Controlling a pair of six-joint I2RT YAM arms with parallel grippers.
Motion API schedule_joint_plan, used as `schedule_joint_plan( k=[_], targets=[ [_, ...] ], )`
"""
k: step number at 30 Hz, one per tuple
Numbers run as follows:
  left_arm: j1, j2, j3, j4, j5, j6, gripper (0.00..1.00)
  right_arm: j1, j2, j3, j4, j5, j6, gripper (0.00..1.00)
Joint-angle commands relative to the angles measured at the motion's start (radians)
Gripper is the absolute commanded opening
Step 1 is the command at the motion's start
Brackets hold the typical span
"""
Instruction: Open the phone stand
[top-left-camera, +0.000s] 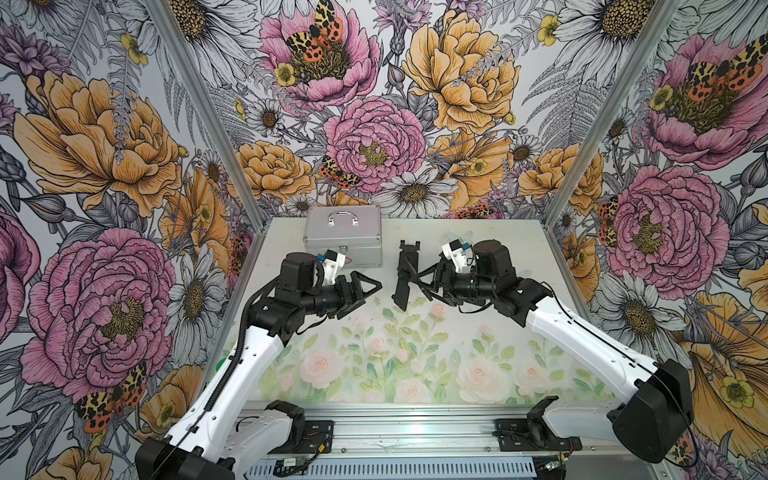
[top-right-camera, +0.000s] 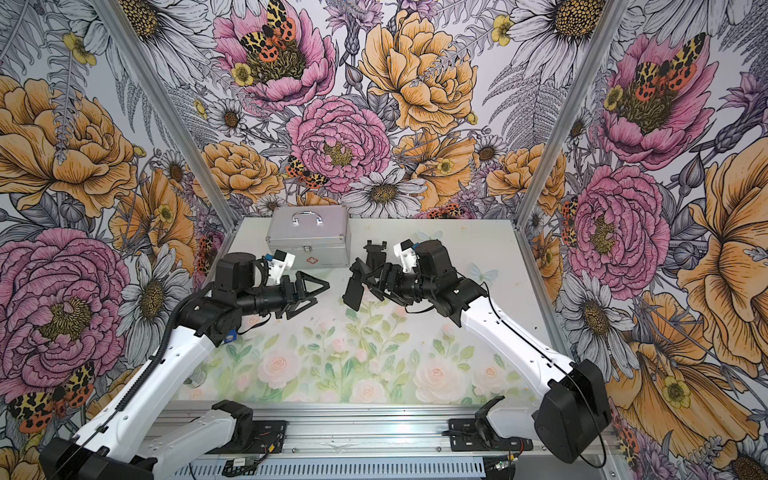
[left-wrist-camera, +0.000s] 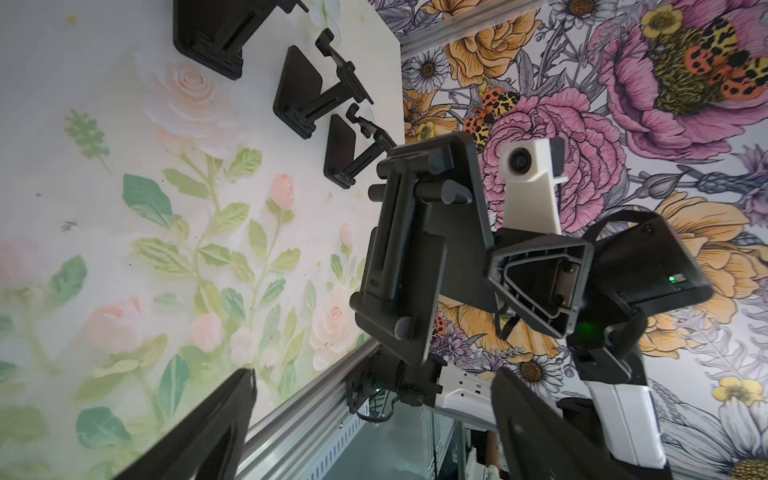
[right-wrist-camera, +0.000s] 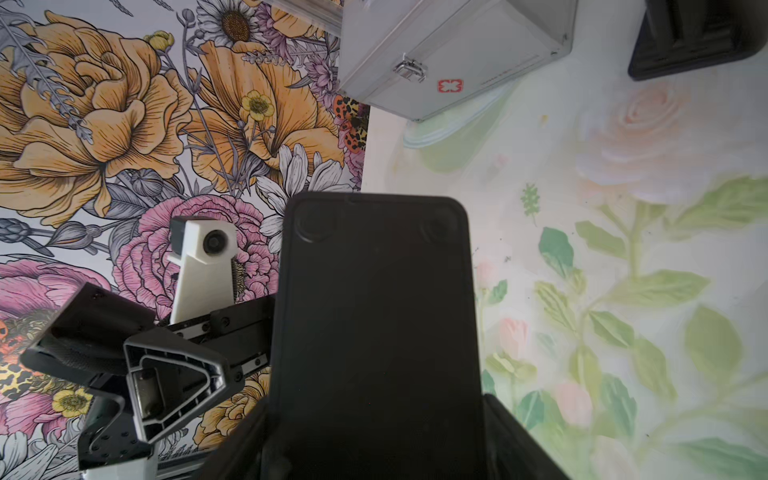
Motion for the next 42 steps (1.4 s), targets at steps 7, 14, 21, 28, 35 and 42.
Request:
schedule_joint_plan(
  k=[7,14,21,28,35,42],
  targets=[
    [-0.158,0.075,0.070,-0.226,-0.321,0.298,0.80,0.028,0.054,0.111,-0.303,0.111,-0.155,0.32],
    [-0.250,0.123,0.120,-0.224,-0.318,0.390,0.68,0.053,0.082,0.121,-0.323,0.118,-0.150,0.32],
    [-0.290,0.176,0.160,-0.212,-0.302,0.421,0.60,0.079,0.104,0.134,-0.321,0.124,-0.144,0.32],
    [-0.305,0.264,0.187,-0.195,-0.275,0.442,0.56,0.099,0.110,0.155,-0.321,0.129,-0.132,0.32],
    [-0.317,0.320,0.205,-0.169,-0.260,0.445,0.54,0.111,0.097,0.151,-0.320,0.131,-0.128,0.32],
    [-0.320,0.338,0.214,-0.157,-0.252,0.444,0.43,0.116,0.098,0.151,-0.320,0.130,-0.133,0.32]
  ],
)
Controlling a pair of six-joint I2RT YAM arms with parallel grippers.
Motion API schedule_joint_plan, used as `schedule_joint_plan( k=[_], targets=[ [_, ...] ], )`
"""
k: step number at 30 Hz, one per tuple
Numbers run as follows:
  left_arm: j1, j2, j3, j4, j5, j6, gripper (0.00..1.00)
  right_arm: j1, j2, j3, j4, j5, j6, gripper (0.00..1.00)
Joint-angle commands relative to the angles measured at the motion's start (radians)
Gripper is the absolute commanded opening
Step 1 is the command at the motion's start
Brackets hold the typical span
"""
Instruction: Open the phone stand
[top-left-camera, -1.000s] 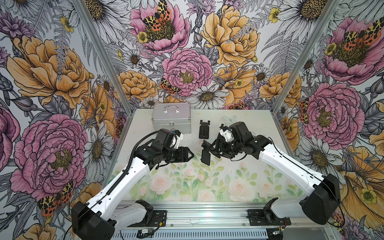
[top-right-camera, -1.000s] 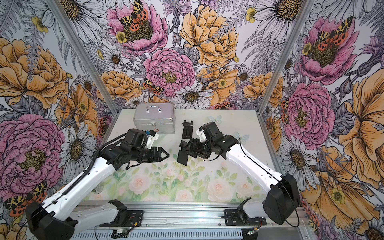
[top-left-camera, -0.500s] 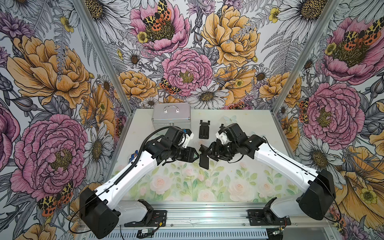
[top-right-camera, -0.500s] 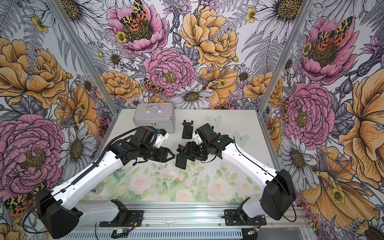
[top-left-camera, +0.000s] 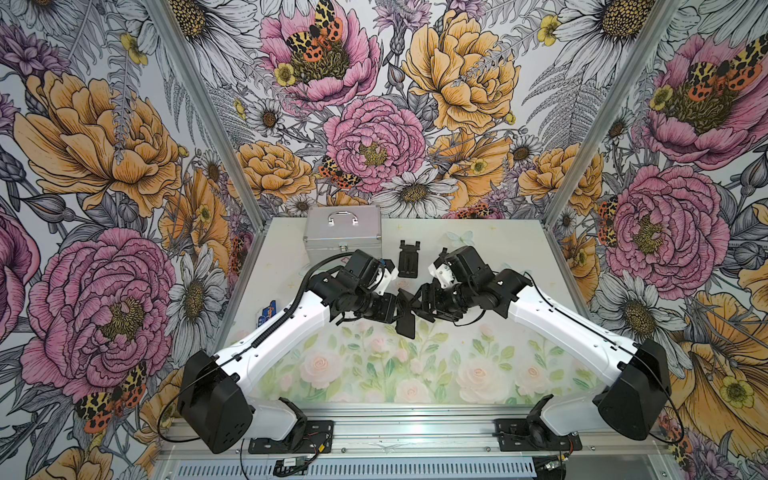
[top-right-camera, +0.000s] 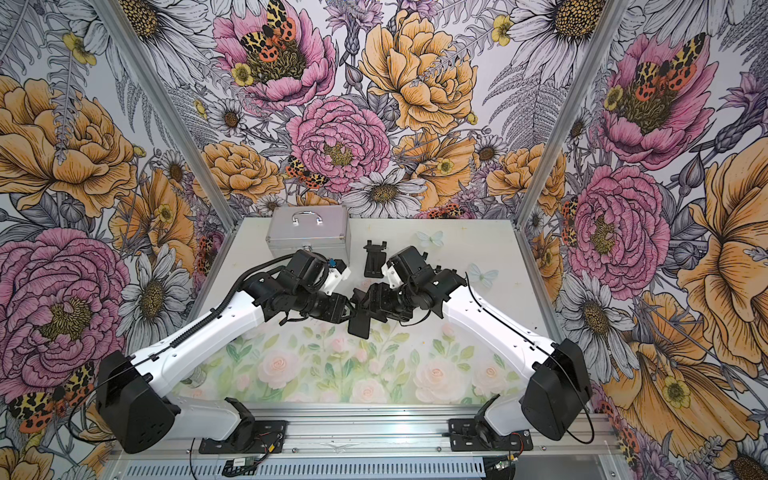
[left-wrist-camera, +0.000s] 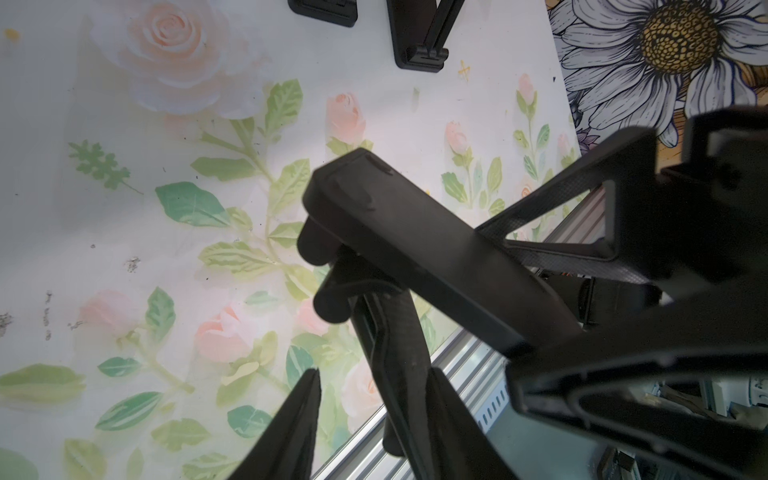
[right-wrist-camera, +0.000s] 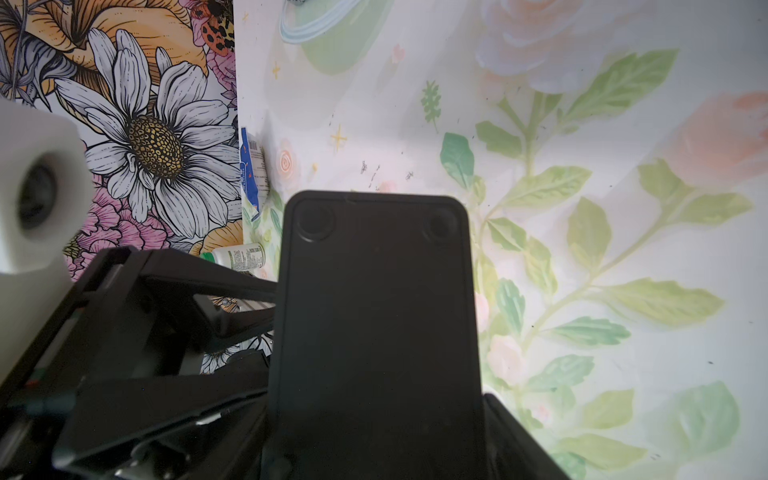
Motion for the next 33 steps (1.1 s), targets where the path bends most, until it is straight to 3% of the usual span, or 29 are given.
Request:
schedule_joint_plan(
  k=[1,8,13,18,33],
  targets=[
    [-0.008,0.001,0.026,0.032,0.022,0.015,0.42,0.012,-0.011,0.028,0.028,0.011,-0.002,0.32],
    [-0.012,0.021,0.028,0.043,0.034,0.014,0.35,0.018,-0.009,0.032,0.028,0.009,-0.008,0.32],
    [-0.019,0.033,0.033,0.049,0.036,0.015,0.21,0.018,-0.013,0.031,0.028,0.010,-0.008,0.32],
    [-0.021,0.037,0.034,0.052,0.047,0.024,0.00,0.017,-0.007,0.036,0.028,0.014,-0.011,0.32],
    [-0.027,-0.054,-0.039,0.052,0.044,0.037,0.00,-0.063,-0.002,0.071,0.026,0.002,0.003,0.29]
  ],
)
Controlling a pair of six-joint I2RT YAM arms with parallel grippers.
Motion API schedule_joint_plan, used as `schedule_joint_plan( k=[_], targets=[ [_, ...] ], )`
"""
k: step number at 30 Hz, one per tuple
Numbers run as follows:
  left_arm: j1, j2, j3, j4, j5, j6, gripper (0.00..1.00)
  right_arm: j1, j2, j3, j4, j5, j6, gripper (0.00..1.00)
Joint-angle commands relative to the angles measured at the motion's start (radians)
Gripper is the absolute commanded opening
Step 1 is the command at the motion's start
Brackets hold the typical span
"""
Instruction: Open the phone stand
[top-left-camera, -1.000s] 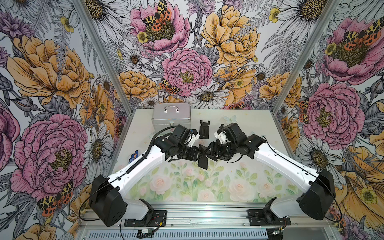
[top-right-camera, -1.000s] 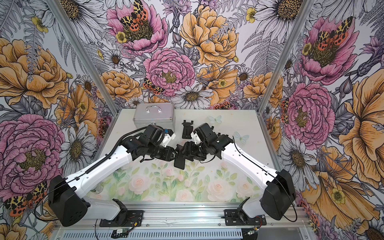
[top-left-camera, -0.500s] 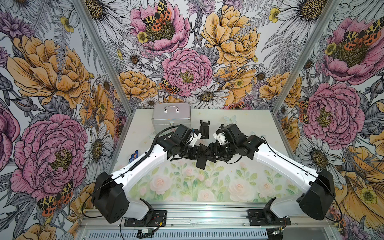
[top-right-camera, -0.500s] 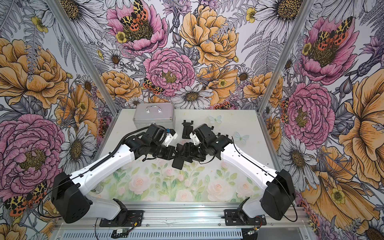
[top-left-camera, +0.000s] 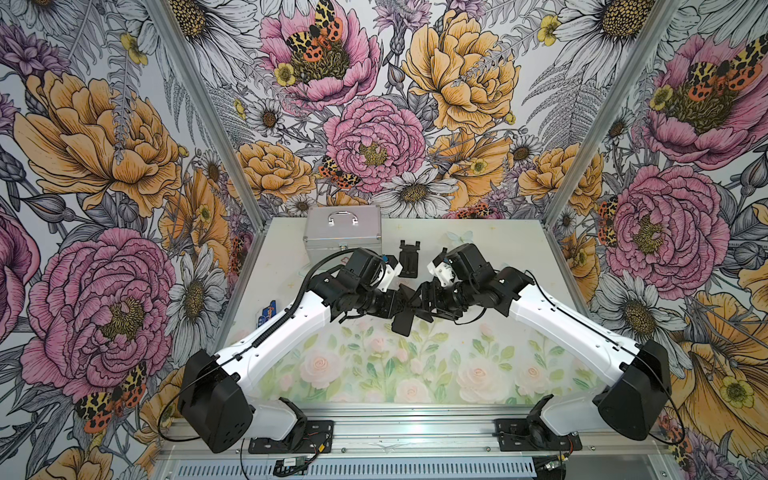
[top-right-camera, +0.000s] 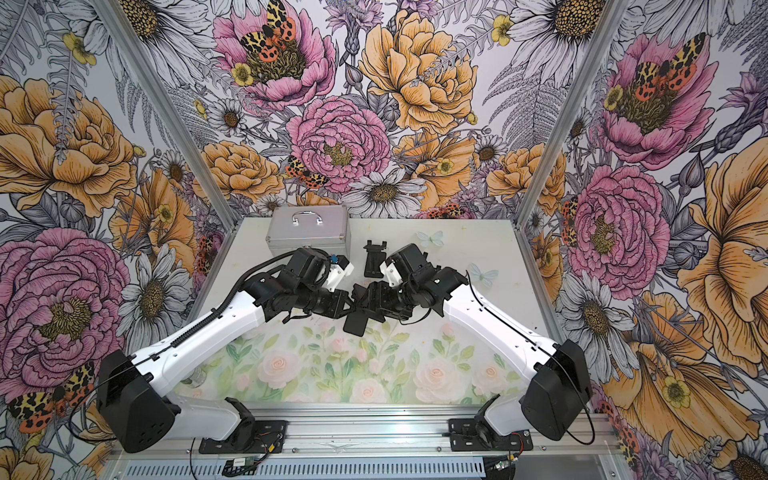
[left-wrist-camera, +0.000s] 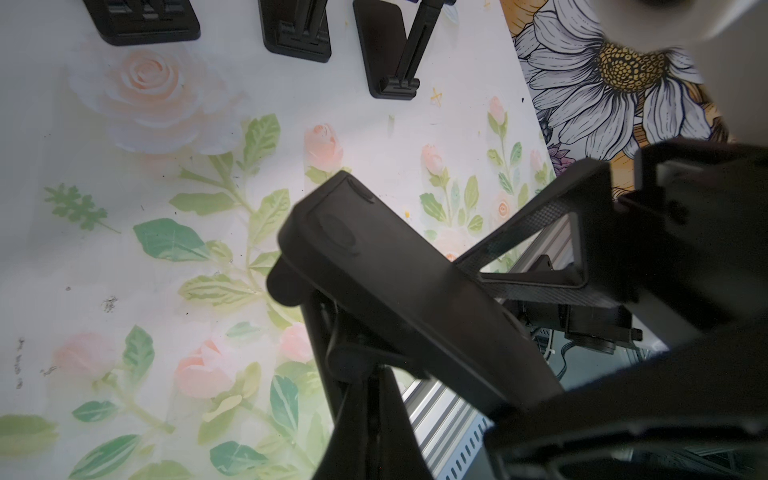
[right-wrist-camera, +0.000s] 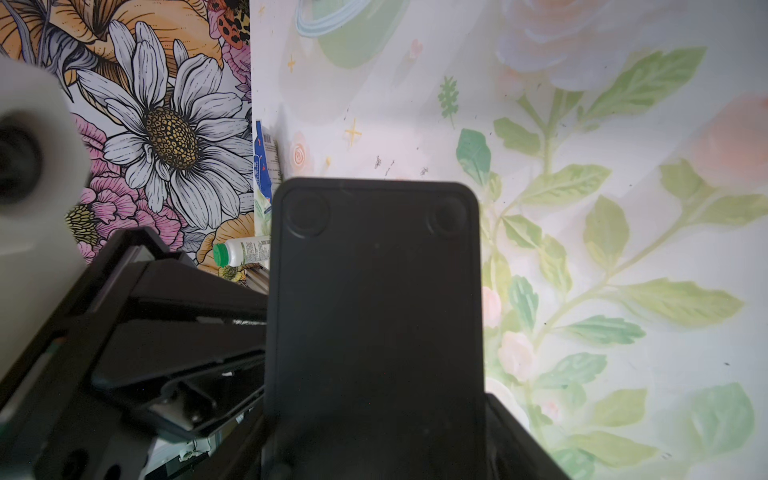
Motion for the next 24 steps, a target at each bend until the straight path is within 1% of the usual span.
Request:
schedule_joint_plan(
  k=[1,12,24],
  targets=[
    [-0.018,-0.056,-0.035,-0.026,0.020,0.042,0.00,-0.050,-0.002,0.048,0.041,0.036,0.016,0.29],
    [-0.043,-0.150,-0.099,-0.026,0.022,0.038,0.00,-0.117,0.012,0.089,0.040,0.030,0.022,0.28],
    [-0.088,-0.228,-0.138,-0.027,0.016,0.023,0.00,-0.178,0.085,0.163,0.041,-0.013,0.014,0.28]
  ],
)
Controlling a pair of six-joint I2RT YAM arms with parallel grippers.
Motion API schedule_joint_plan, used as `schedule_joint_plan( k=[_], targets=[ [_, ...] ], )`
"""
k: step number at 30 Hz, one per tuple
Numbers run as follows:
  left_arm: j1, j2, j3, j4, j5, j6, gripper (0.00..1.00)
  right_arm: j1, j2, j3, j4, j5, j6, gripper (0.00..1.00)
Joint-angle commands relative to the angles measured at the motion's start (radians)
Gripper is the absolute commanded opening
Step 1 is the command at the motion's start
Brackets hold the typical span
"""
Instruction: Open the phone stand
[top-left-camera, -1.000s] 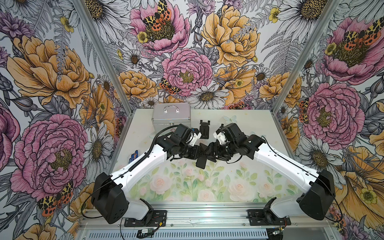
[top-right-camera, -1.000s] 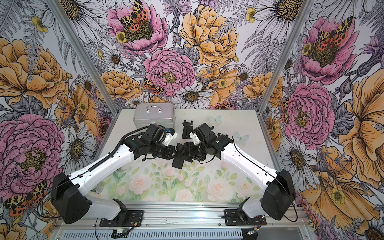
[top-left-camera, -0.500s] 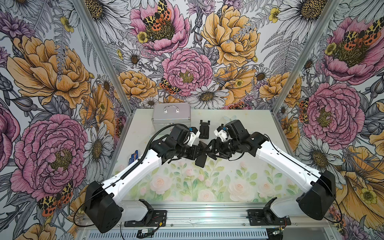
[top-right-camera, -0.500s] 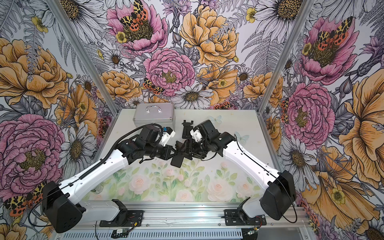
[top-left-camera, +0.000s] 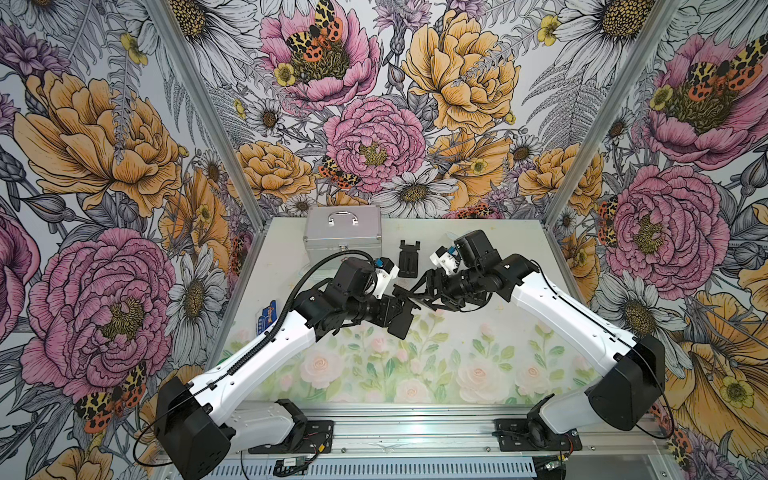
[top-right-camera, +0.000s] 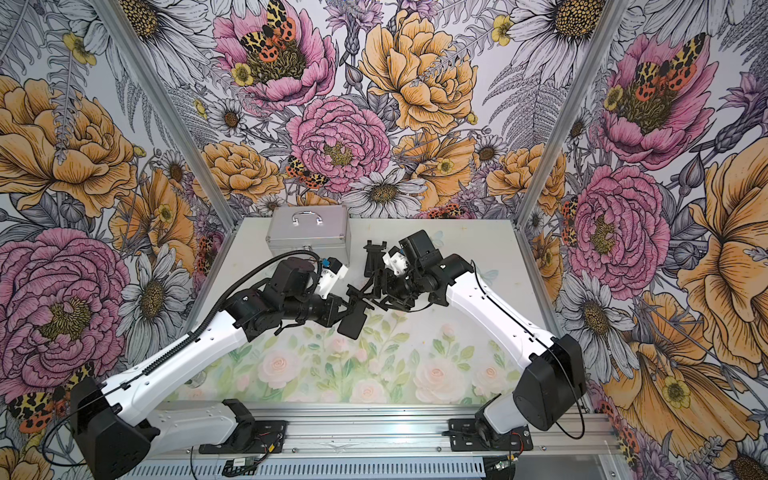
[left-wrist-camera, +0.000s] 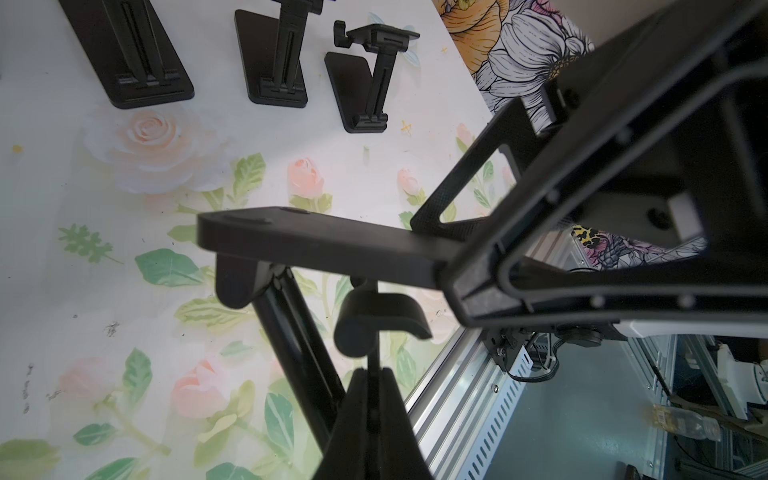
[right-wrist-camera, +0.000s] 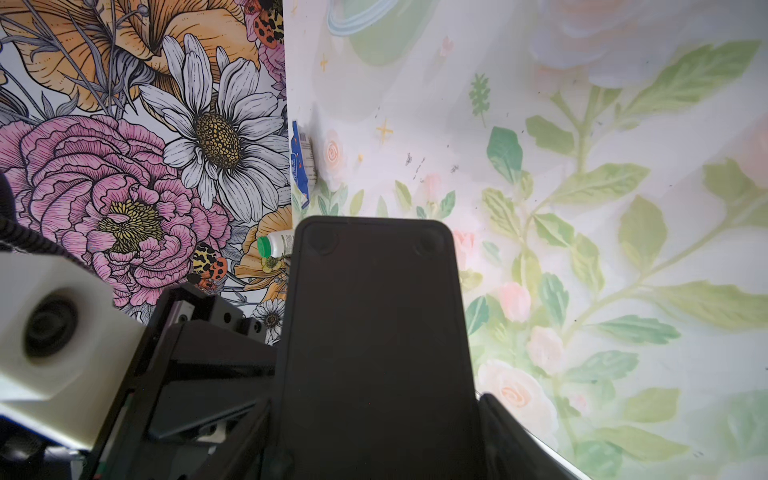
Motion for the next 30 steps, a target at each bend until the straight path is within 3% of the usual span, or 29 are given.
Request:
schedule_joint_plan(
  k=[1,14,19,22,27,30],
  targets=[
    [-0.049,-0.069,-0.023,-0.132,0.056,0.019,0.00,-0.079,0.033,0.065,0.101,0.145,0.031,0.28],
    [-0.220,-0.047,0.086,-0.133,-0.017,-0.018,0.00,-0.076,0.137,0.109,0.104,0.119,0.008,0.27],
    [-0.234,-0.020,0.133,-0.133,-0.054,-0.023,0.00,-0.072,0.140,0.103,0.104,0.128,0.000,0.27],
    [-0.218,-0.015,0.118,-0.132,-0.050,-0.027,0.00,-0.078,0.114,0.097,0.102,0.154,-0.012,0.28],
    [-0.117,-0.036,0.045,-0.133,0.016,-0.066,0.00,-0.090,0.034,0.072,0.099,0.212,-0.042,0.51],
    [-0.030,-0.049,0.011,-0.131,0.097,-0.095,0.00,-0.089,-0.039,0.035,0.101,0.250,-0.076,0.56]
  ],
)
